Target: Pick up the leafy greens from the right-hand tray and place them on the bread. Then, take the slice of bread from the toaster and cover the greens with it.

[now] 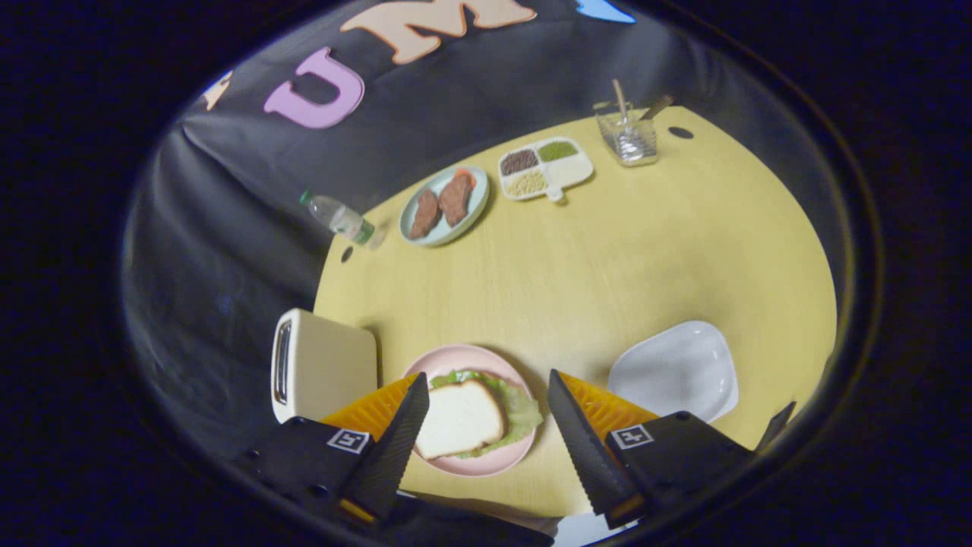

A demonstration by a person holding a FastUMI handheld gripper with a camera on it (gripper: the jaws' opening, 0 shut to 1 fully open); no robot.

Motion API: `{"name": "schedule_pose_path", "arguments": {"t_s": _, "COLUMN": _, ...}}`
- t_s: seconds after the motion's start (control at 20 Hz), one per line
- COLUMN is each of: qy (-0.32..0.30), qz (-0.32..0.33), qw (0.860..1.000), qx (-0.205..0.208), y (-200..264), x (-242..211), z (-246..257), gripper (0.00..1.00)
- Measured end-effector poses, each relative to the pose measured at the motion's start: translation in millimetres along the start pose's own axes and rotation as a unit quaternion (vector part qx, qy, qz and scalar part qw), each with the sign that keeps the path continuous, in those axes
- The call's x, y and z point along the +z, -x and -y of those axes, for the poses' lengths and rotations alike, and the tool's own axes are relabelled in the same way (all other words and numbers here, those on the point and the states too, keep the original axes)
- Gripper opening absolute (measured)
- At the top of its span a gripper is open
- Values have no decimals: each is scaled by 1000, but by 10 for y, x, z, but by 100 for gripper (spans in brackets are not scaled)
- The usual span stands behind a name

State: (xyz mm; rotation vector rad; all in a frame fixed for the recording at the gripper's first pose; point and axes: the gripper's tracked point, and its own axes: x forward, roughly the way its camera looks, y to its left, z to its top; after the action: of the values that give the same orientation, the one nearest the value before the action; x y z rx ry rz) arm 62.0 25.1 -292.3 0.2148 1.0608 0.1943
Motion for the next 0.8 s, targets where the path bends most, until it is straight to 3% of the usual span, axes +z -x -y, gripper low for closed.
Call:
{"name": "schedule_pose_path", "arguments": {"t_s": 0.15, "qy": 32, "qz": 115, "qw": 993, "qx": -15, "y": 446, "x": 447, "z": 43, "gripper": 99}}
{"name": "schedule_pose_path", "arguments": {"t_s": 0.4, "qy": 54, "qz": 289, "qw": 956, "qx": -7, "y": 1258, "x": 1064, "z": -228, "gripper": 98}}
{"name": "schedule_pose_path", "arguments": {"t_s": 0.6, "qy": 107, "qz": 411, "qw": 905, "qx": -5, "y": 1962, "x": 1433, "z": -525, "gripper": 98}}
{"name": "schedule_pose_path", "arguments": {"t_s": 0.8, "qy": 147, "qz": 507, "qw": 849, "qx": 6, "y": 2709, "x": 1508, "z": -917, "gripper": 98}}
